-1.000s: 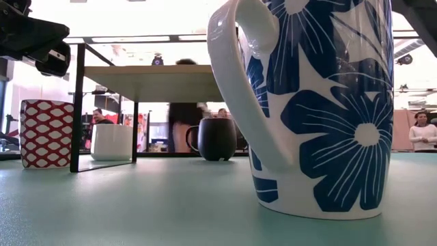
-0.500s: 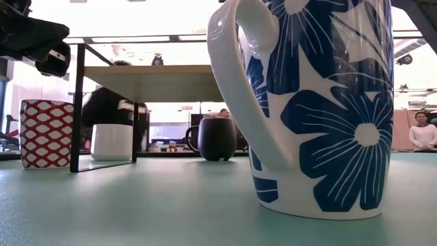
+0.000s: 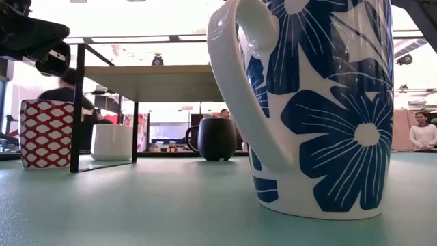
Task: Place coffee mugs
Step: Put the blue mug on the shelf
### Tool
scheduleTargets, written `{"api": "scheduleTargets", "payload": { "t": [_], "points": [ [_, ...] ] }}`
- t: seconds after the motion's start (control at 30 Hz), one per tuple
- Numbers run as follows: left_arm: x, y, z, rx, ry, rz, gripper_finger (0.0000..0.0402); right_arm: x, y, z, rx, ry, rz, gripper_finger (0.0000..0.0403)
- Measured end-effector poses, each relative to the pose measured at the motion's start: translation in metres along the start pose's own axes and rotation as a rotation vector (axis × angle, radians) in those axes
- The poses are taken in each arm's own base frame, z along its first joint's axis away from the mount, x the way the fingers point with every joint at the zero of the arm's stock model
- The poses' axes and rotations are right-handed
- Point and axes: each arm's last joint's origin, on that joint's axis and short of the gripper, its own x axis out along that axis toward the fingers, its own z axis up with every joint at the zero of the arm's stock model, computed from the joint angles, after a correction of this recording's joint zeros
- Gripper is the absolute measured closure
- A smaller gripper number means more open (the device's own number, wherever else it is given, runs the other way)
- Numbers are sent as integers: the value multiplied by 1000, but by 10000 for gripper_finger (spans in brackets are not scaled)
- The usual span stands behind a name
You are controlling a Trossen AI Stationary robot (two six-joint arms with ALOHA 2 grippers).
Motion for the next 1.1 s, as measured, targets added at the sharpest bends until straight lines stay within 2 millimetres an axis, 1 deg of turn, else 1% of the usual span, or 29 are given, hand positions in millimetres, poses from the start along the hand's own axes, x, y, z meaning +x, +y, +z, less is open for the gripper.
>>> {"api": "scheduleTargets", "payload": {
  "t": [0.13,0.3,0.57,0.67,0.83,1.1],
  "points": [
    [0,0,0,0,0,0,402,2,2,2,-7,-7,12,366],
    [0,0,0,0,0,-1,402,5,8,9,-21,-72,66,366],
    [0,0,0,0,0,0,402,11,16,18,-46,-75,86,365],
    [0,0,0,0,0,0,402,11,16,19,-45,-73,80,365],
    [0,0,0,0,0,0,402,12,11,22,67,-106,28,364],
    [0,0,0,0,0,0,402,13,9,23,79,-117,12,364]
  ]
}}
